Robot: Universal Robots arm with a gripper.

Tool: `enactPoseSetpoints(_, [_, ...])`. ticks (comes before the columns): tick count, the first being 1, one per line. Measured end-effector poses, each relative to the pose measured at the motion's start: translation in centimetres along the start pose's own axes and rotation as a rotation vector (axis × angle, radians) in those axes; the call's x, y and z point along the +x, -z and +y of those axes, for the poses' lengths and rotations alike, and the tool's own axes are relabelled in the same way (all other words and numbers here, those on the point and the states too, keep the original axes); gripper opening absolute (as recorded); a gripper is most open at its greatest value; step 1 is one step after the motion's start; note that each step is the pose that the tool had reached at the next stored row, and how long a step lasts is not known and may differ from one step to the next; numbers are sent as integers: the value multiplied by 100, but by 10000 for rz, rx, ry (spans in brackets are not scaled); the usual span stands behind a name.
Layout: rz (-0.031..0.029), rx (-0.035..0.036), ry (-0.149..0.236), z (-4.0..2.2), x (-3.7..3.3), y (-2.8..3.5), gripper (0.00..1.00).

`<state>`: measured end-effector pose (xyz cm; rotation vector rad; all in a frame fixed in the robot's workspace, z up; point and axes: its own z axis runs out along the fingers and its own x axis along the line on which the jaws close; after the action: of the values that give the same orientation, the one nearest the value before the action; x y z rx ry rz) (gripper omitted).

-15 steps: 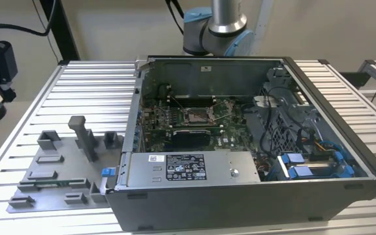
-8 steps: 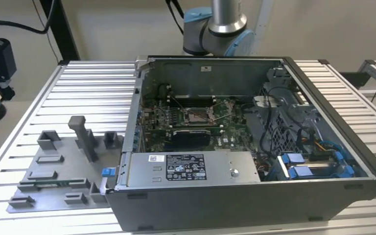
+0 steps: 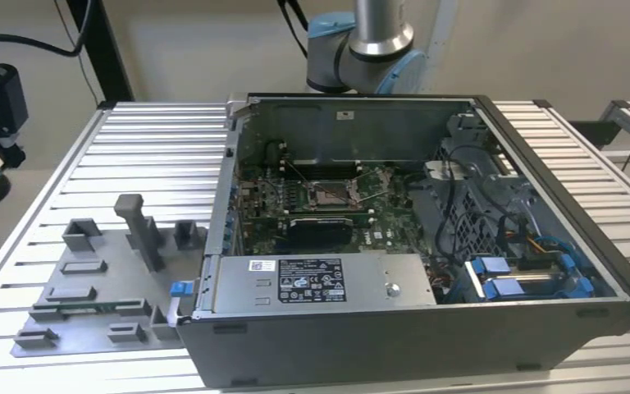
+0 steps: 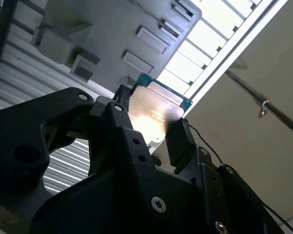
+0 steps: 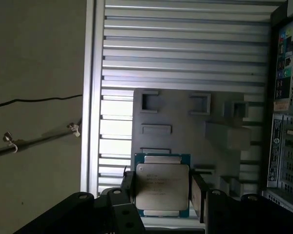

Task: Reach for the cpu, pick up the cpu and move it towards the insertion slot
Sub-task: 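Pick up the cpu and move it towards the insertion slot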

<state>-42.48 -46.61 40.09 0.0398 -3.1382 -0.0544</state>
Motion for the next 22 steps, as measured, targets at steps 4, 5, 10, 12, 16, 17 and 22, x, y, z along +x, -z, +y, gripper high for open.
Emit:
enactPoseSetpoints(4, [0, -2, 0, -1, -40, 0, 0])
enactPoseSetpoints(5, [0, -1, 0, -2, -56, 0, 0])
enactPoseSetpoints(10, [6, -2, 0, -4, -156, 1, 0])
enactPoseSetpoints(12, [10, -2, 0, -6, -207, 2, 0])
enactPoseSetpoints(16, [18, -2, -1, -8, -319, 2, 0])
enactPoseSetpoints(17, [21, -2, -1, -9, -348, 3, 0])
enactPoseSetpoints(22, [37, -3, -2, -12, -457, 4, 0])
